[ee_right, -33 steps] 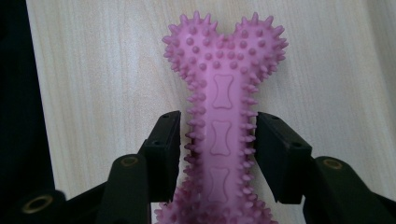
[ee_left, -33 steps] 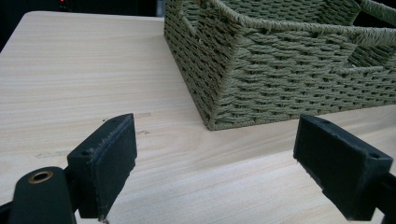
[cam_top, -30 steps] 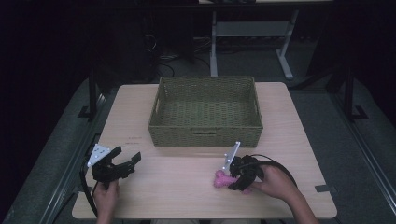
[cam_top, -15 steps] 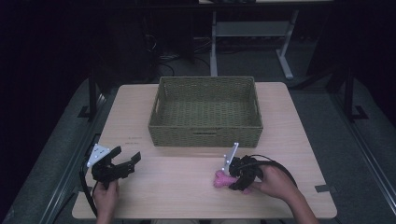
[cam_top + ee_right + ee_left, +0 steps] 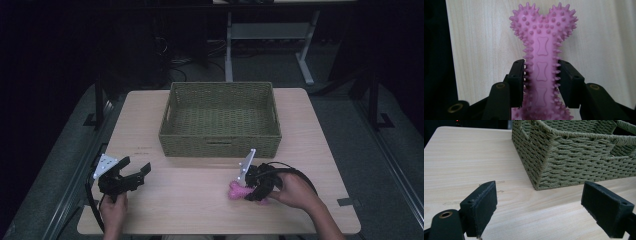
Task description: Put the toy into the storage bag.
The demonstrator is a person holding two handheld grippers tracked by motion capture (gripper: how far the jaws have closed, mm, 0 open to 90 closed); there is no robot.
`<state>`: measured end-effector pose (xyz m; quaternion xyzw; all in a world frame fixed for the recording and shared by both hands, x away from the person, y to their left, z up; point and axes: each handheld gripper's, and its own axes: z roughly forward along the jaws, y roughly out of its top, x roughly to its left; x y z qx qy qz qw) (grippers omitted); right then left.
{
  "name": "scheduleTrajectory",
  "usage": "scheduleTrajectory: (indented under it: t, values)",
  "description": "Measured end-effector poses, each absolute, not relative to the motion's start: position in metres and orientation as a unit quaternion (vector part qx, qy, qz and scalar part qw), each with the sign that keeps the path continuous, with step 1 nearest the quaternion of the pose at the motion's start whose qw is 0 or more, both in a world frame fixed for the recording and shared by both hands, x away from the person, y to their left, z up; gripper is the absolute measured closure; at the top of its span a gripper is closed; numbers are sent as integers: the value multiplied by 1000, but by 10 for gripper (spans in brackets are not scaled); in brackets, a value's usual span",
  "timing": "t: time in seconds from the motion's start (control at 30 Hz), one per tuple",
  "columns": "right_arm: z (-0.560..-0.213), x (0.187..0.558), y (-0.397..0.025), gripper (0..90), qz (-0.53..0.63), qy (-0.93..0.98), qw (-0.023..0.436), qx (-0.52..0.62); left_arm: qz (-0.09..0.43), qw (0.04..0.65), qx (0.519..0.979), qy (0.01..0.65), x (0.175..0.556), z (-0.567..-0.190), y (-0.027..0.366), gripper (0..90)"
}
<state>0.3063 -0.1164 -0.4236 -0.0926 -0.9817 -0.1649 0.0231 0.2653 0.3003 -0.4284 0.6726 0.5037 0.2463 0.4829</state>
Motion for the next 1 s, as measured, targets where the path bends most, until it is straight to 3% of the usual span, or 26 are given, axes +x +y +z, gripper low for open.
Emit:
scheduleTrajectory:
  t: [1.0]
  values:
    - [-359,348,-116,584,-201,-976,43,-76,244,488,669,505,265,-428,301,129]
